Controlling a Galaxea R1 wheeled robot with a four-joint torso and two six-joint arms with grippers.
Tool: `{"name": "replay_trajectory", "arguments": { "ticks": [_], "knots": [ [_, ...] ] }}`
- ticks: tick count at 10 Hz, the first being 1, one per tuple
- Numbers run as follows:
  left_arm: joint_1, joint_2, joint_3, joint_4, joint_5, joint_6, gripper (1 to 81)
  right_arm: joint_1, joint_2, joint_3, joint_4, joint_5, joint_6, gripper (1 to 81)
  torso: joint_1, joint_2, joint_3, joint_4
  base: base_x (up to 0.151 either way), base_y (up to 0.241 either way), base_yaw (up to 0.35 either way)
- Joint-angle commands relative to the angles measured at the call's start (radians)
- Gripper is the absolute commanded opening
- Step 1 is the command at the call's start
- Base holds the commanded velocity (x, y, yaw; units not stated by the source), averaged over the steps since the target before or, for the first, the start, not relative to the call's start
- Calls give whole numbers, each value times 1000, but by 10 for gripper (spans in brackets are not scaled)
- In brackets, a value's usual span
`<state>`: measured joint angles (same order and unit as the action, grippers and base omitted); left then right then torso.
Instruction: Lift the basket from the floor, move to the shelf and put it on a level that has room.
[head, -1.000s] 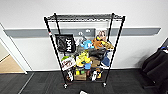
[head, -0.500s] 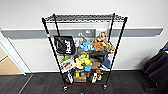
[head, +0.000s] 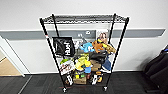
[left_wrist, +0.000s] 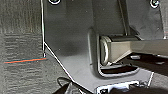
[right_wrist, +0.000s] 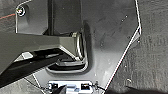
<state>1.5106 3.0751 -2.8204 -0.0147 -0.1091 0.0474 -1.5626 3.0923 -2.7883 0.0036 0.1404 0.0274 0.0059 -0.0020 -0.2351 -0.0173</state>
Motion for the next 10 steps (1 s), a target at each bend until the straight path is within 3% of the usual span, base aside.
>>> {"name": "replay_trajectory", "arguments": {
  "ticks": [1,8,10],
  "knots": [
    [-6,2,1,9,65,2,811,8,5,4,-4,-64,3,811,0,0,0,0,69,0,0],
    [-6,-4,18,7,68,0,811,6,-1,13,-2,-61,5,811,0,0,0,0,9,0,0],
    [-3,-42,76,5,68,0,811,3,-42,85,-2,-61,5,811,0,0,0,0,0,0,0]
  ]
}}
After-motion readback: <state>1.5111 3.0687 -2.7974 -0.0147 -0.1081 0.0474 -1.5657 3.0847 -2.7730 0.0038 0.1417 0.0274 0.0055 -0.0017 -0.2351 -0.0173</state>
